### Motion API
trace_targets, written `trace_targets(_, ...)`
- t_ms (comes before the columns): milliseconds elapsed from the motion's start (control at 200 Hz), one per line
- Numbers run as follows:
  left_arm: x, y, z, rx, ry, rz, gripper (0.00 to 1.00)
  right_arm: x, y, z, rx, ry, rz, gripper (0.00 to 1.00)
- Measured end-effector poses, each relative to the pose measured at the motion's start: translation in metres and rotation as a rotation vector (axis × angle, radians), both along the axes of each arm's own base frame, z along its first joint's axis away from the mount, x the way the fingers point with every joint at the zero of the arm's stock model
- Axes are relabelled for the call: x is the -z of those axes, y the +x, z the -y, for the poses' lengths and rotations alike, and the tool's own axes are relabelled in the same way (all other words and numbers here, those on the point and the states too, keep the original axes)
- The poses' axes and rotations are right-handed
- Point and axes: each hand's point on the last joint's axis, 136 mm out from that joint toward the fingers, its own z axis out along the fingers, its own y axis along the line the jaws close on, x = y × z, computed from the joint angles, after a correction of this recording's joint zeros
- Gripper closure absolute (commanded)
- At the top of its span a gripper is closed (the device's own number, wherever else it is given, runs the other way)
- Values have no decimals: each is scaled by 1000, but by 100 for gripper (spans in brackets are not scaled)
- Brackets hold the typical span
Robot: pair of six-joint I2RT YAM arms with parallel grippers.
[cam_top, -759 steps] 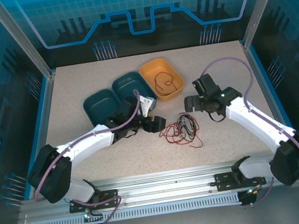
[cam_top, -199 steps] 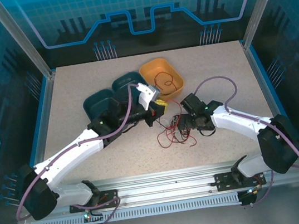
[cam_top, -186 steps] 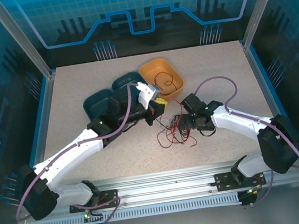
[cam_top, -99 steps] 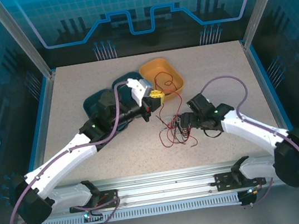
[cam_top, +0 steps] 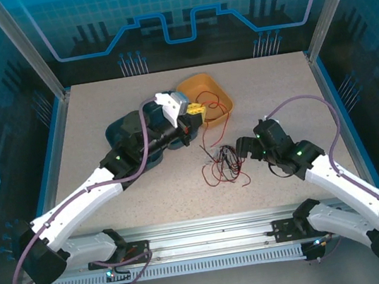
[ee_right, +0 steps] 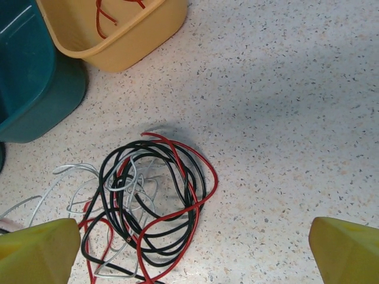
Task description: Untangle the cables
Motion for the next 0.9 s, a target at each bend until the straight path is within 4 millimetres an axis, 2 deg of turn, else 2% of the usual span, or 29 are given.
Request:
trace_targets(220, -37, 3, -5, -39, -40, 94, 100, 5, -3, 4, 9, -22, -17, 0)
trace_targets(355, -50, 5, -5, -48, -50, 129, 100, 8, -2, 4, 10, -30, -27, 0)
trace_targets(485, -63, 17, -2, -81, -49, 157, 100, 12, -1, 4, 11, -41, -42, 0)
trace_targets(730, -63, 33, 9, -102, -23, 158, 100, 18, 1, 4, 11, -46, -63, 0)
trace_targets(815, -60, 35, 10, -100, -17, 150, 100, 14, 3, -4, -35, -24, -46, 0)
trace_targets(901, -58, 36, 12, -98, -13, 144, 100, 4, 10, -22, -118, 18, 16, 0)
